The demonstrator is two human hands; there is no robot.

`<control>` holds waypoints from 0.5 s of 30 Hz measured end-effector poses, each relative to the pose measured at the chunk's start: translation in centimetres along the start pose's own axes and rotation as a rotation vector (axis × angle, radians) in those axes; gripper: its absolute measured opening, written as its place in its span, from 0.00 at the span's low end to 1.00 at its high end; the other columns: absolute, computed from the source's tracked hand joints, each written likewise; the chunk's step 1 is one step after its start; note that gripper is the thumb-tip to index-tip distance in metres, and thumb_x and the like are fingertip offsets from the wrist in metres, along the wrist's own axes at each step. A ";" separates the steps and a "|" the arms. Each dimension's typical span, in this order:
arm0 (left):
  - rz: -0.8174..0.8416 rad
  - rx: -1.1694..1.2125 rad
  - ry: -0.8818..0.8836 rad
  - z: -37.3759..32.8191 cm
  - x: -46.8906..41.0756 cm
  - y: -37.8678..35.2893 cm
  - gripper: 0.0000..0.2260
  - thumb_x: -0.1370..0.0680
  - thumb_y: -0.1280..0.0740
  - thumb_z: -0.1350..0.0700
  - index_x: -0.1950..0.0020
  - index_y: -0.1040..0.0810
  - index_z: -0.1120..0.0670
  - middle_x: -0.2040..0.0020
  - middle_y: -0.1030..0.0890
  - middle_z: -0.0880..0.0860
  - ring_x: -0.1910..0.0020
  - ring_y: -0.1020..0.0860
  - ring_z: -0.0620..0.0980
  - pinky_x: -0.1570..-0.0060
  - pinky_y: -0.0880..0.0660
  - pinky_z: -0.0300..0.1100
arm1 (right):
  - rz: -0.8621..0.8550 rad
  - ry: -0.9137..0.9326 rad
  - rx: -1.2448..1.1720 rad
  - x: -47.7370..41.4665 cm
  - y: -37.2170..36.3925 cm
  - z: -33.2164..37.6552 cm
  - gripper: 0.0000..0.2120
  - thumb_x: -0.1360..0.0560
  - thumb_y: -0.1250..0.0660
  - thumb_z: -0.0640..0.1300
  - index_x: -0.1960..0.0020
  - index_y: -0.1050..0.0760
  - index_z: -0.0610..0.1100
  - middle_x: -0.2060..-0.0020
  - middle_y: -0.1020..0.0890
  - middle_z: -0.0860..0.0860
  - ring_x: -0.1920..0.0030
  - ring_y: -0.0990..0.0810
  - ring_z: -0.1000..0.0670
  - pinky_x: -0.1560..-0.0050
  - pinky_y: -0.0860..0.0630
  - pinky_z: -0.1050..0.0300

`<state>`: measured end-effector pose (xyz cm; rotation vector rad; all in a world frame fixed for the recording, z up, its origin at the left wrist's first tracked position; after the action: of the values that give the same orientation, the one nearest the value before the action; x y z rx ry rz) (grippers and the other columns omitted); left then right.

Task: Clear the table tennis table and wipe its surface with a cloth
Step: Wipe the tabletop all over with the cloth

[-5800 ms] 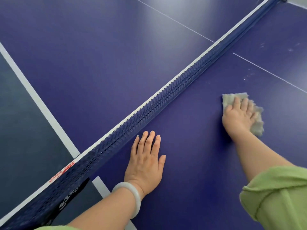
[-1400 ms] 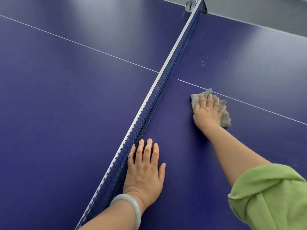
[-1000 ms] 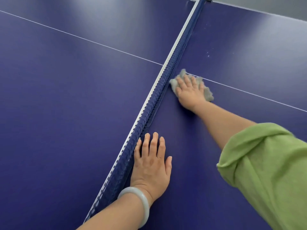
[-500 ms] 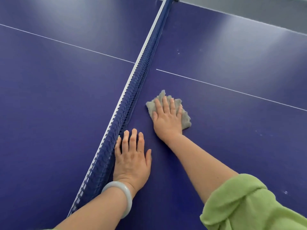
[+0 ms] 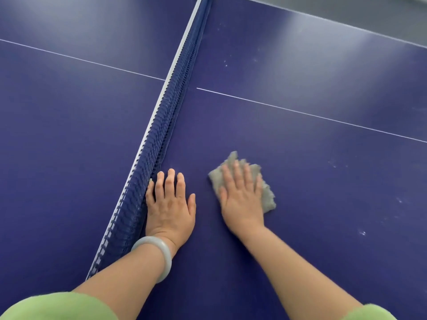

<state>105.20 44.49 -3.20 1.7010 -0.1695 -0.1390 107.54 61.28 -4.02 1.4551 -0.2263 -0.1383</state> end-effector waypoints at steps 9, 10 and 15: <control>0.015 -0.009 -0.020 0.0 0.0 -0.2 0.27 0.19 0.47 0.45 0.24 0.37 0.57 0.24 0.36 0.59 0.24 0.42 0.60 0.25 0.47 0.59 | -0.008 -0.509 -0.022 8.8 0.4 -6.0 0.28 0.18 0.57 0.53 0.20 0.59 0.53 0.20 0.58 0.52 0.21 0.62 0.48 0.23 0.64 0.42; 0.023 -0.013 -0.020 0.1 0.0 -0.1 0.27 0.19 0.48 0.45 0.23 0.38 0.57 0.24 0.37 0.58 0.24 0.42 0.60 0.25 0.48 0.58 | -0.002 -0.491 -0.015 9.4 0.2 -5.2 0.28 0.18 0.58 0.53 0.20 0.59 0.53 0.20 0.58 0.52 0.21 0.62 0.48 0.23 0.65 0.43; 0.057 0.075 -0.018 0.6 0.3 0.3 0.26 0.18 0.48 0.45 0.22 0.41 0.54 0.22 0.41 0.55 0.22 0.46 0.56 0.24 0.50 0.54 | 0.024 -0.505 -0.006 9.6 0.4 -5.0 0.28 0.18 0.58 0.54 0.20 0.61 0.54 0.20 0.59 0.53 0.21 0.62 0.49 0.23 0.63 0.42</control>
<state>105.35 43.86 -2.96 1.7682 -0.2388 -0.1061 118.06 63.98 -3.48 1.3911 -0.6531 -0.4876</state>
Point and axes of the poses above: each hand's wrist, its own x-axis away from the middle knuckle, its own y-axis out of the back of the hand, z = x × y, the point moved 1 cm from there along -x, towards the middle knuckle
